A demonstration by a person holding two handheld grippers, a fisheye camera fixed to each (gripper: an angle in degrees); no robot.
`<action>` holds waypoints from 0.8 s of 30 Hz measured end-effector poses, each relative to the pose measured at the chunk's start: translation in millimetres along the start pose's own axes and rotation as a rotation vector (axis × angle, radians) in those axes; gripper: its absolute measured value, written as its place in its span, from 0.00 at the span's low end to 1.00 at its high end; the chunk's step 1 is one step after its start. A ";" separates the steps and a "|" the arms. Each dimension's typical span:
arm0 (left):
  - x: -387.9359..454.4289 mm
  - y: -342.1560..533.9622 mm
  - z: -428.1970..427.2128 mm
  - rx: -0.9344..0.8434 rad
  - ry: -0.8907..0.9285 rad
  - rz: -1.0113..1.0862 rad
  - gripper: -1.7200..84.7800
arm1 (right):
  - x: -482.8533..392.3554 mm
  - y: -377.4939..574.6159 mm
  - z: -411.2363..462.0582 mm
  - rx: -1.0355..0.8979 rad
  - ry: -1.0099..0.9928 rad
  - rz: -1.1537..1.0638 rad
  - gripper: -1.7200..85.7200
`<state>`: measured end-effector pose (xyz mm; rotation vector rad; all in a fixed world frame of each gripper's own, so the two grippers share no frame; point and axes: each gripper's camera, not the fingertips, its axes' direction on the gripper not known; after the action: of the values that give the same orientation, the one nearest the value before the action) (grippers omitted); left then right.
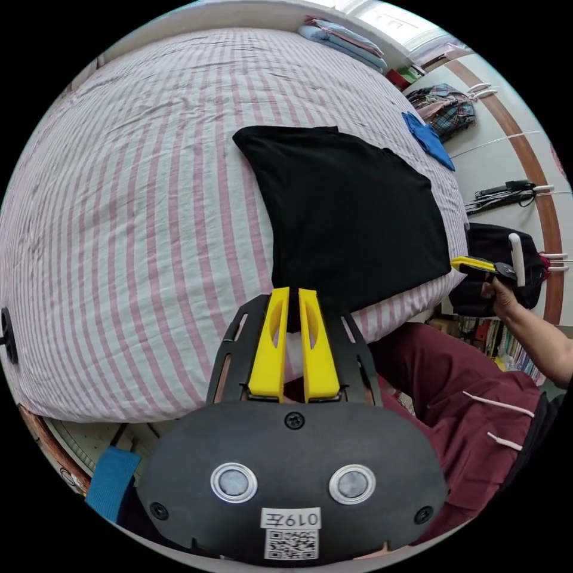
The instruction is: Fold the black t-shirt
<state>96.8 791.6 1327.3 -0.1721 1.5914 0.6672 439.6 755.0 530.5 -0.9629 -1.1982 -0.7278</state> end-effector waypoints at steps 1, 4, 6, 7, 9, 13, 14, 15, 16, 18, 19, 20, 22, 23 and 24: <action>1.2 11.8 5.8 -0.007 -0.001 -0.019 0.06 | 3.1 15.0 2.7 0.008 -0.017 0.021 0.12; 0.6 38.1 23.4 -0.013 0.086 -0.087 0.09 | 12.7 49.5 13.5 0.010 -0.088 0.094 0.12; 1.4 50.6 35.5 -0.011 0.160 -0.122 0.10 | 14.3 66.6 23.2 -0.018 -0.135 0.106 0.08; 3.4 56.7 45.6 -0.038 0.179 -0.138 0.10 | 13.6 77.7 27.5 -0.025 -0.152 0.108 0.04; 8.0 64.7 56.9 -0.051 0.163 -0.155 0.07 | 12.2 95.0 31.1 -0.026 -0.135 0.114 0.03; 21.3 78.8 80.1 -0.114 0.114 -0.145 0.05 | 6.5 136.6 40.1 -0.060 -0.091 0.084 0.02; 27.3 82.6 85.8 -0.135 0.096 -0.141 0.05 | 4.8 142.5 40.6 -0.060 -0.080 0.077 0.03; 30.8 84.5 88.2 -0.146 0.084 -0.138 0.05 | -0.2 154.2 40.5 -0.062 -0.051 0.057 0.03; 38.9 88.9 92.4 -0.170 0.051 -0.131 0.05 | -6.0 165.6 39.5 -0.075 -0.018 0.039 0.05; 51.8 97.6 95.1 -0.204 -0.005 -0.137 0.05 | -15.2 184.5 32.7 -0.088 0.038 0.018 0.06; 61.6 105.5 92.1 -0.207 -0.041 -0.145 0.04 | -22.6 199.1 24.0 -0.084 0.074 -0.005 0.04; 73.2 114.8 86.1 -0.205 -0.100 -0.155 0.04 | -27.1 206.5 19.4 -0.084 0.096 -0.021 0.03; 95.6 129.4 74.3 -0.198 -0.197 -0.151 0.03 | -52.3 235.2 -6.2 -0.048 0.217 -0.094 0.02; 116.7 139.0 63.9 -0.170 -0.224 -0.113 0.03 | -60.7 242.3 -15.3 -0.022 0.245 -0.122 0.02; 128.8 143.5 58.3 -0.152 -0.231 -0.086 0.03 | -78.3 255.8 -33.4 0.027 0.309 -0.155 0.01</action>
<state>57.8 973.7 1250.4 -0.2646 1.3051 0.7150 659.4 833.2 395.3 -0.7097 -1.0140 -0.9445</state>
